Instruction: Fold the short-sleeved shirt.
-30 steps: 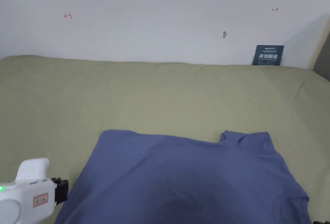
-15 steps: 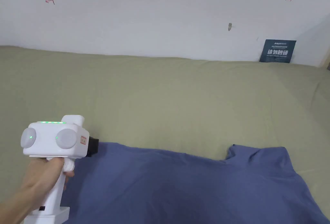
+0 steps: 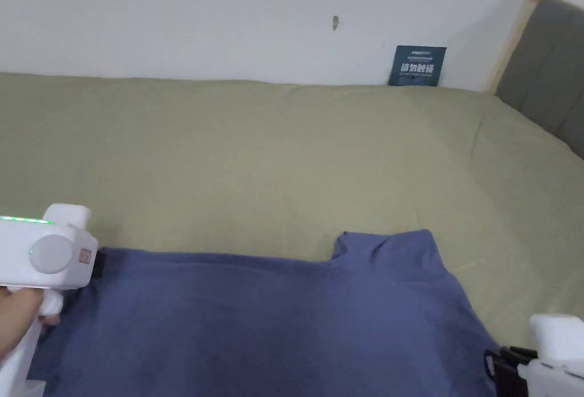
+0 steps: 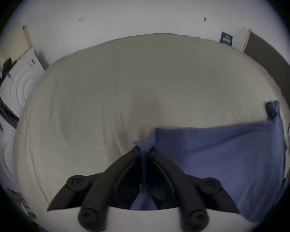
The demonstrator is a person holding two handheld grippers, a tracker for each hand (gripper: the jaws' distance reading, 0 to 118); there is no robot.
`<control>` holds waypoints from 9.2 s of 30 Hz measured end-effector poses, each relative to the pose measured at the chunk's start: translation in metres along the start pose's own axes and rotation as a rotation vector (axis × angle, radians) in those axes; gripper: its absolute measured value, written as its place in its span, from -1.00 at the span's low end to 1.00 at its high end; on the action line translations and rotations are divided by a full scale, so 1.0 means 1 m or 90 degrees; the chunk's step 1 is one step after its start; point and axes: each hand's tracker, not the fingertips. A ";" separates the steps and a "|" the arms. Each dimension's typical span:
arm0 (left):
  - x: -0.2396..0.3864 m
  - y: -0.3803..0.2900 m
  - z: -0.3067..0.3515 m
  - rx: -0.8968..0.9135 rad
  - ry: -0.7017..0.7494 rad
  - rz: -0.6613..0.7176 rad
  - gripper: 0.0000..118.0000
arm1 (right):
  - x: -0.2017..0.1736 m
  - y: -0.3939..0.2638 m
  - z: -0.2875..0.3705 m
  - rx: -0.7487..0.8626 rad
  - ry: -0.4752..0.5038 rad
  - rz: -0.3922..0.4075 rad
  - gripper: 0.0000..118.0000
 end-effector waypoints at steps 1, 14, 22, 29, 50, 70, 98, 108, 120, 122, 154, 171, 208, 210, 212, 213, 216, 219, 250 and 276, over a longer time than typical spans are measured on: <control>-0.002 0.002 -0.004 -0.007 -0.006 -0.009 -0.86 | 0.005 0.012 -0.009 0.004 -0.008 0.003 -1.00; -0.015 0.004 -0.012 -0.017 -0.040 0.052 -0.86 | 0.014 0.123 -0.136 -0.114 -0.023 0.015 0.41; -0.015 0.004 -0.015 -0.012 -0.039 0.049 -0.86 | -0.001 0.111 -0.150 -0.141 -0.044 0.032 0.71; -0.025 -0.002 0.011 0.017 -0.033 0.066 -0.86 | -0.001 0.124 -0.101 -0.092 0.000 -0.017 -1.00; -0.124 0.011 0.351 0.283 -0.035 0.118 -0.86 | -0.036 0.214 0.227 0.254 0.040 0.050 -1.00; -0.120 0.180 0.389 0.389 0.052 0.163 -0.86 | -0.064 0.404 0.259 0.371 -0.042 0.048 -1.00; -0.088 0.098 0.162 0.218 -0.023 0.127 -0.86 | -0.045 0.291 0.045 0.191 0.000 0.025 -1.00; -0.082 -0.068 0.183 0.164 -0.031 0.089 -0.86 | -0.042 0.085 0.089 0.124 0.045 0.063 -1.00; -0.087 -0.243 0.222 0.105 -0.063 0.113 -0.86 | -0.016 -0.098 0.140 0.052 0.082 0.008 -1.00; -0.083 -0.262 0.229 0.096 -0.065 0.122 -0.86 | -0.016 -0.116 0.145 0.036 0.082 0.012 -1.00; -0.108 -0.316 0.271 0.068 -0.043 0.199 -1.00 | -0.023 -0.161 0.152 0.032 0.032 -0.052 -1.00; -0.094 -0.287 0.189 -0.062 -0.044 0.142 0.30 | -0.028 -0.167 0.143 -0.009 0.026 -0.021 -1.00; -0.110 -0.174 0.162 0.016 -0.099 0.195 -0.90 | -0.033 0.004 0.071 0.034 0.029 0.047 -1.00; -0.108 -0.160 0.148 0.008 -0.094 0.198 -0.91 | -0.036 0.019 0.048 0.021 0.027 0.058 -1.00; -0.107 -0.149 0.132 0.001 -0.096 0.206 -0.91 | -0.035 0.029 0.024 0.001 0.019 0.064 -1.00; -0.106 -0.144 0.123 -0.001 -0.097 0.206 -0.90 | -0.034 0.032 0.012 -0.011 0.016 0.065 -1.00; -0.101 -0.134 0.104 -0.010 -0.093 0.192 -0.90 | -0.032 0.034 -0.014 -0.037 0.010 0.067 -1.00; -0.099 -0.128 0.090 -0.021 -0.091 0.189 -0.90 | -0.028 0.034 -0.030 -0.051 0.008 0.054 -1.00; -0.091 -0.219 0.173 -0.013 -0.066 0.178 -0.72 | -0.015 -0.102 0.072 0.000 0.052 -0.023 -1.00; -0.076 -0.193 0.132 -0.051 -0.061 0.149 -0.95 | -0.029 -0.061 0.042 -0.025 0.042 -0.010 0.84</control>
